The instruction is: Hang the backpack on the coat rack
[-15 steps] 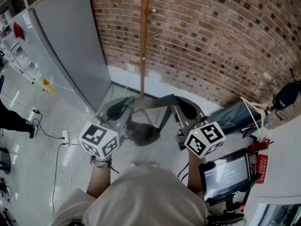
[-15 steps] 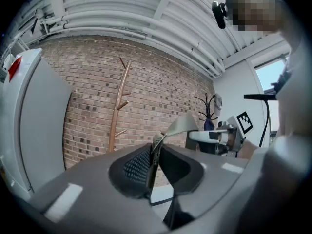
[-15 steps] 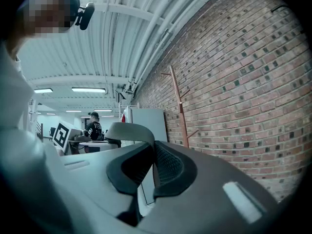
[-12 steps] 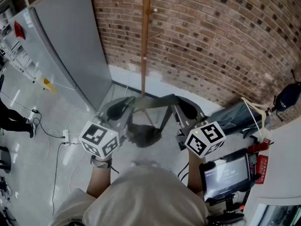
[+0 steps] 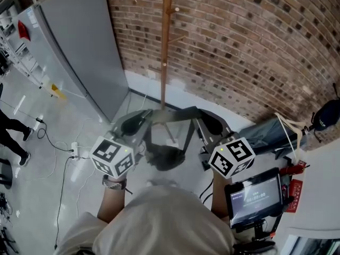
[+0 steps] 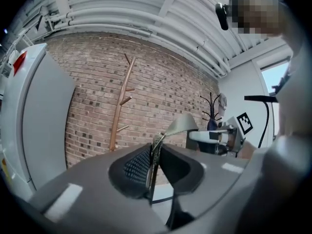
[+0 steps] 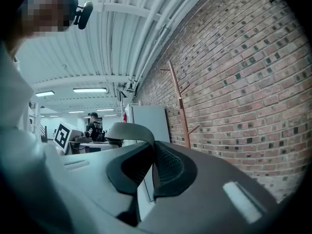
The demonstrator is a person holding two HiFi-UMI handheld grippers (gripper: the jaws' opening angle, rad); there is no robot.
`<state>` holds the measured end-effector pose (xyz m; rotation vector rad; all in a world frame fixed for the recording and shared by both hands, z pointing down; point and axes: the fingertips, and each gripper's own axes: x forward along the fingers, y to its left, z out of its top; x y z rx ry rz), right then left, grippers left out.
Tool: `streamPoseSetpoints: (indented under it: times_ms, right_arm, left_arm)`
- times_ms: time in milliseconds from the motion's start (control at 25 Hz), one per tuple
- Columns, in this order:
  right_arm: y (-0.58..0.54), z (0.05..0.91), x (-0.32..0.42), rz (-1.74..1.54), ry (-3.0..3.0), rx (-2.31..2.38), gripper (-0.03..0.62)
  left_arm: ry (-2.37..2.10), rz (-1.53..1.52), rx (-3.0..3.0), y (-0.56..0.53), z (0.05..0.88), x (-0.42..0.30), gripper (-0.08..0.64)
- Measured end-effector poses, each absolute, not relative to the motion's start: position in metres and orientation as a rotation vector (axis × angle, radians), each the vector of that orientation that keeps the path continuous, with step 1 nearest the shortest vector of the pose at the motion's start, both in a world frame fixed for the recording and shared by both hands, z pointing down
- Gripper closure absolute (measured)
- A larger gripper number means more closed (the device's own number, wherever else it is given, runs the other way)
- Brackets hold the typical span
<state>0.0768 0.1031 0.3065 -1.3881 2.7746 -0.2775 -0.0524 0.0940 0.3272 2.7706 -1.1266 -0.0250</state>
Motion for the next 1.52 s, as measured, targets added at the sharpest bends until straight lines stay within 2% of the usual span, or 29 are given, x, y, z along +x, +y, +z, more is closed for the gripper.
streamPoseSetpoints:
  times_ms: [720, 1520]
  right_arm:
    - [0.092, 0.318, 0.102, -0.337, 2.844, -1.216, 0.584]
    - [0.025, 0.328, 0.104, -0.321, 2.834, -1.265, 0.584]
  left_arm:
    - [-1.317, -0.001, 2.64, 0.09, 0.342, -0.028, 0.512]
    - [-1.211, 0.037, 2.679, 0.024, 0.361, -0.024, 0.511]
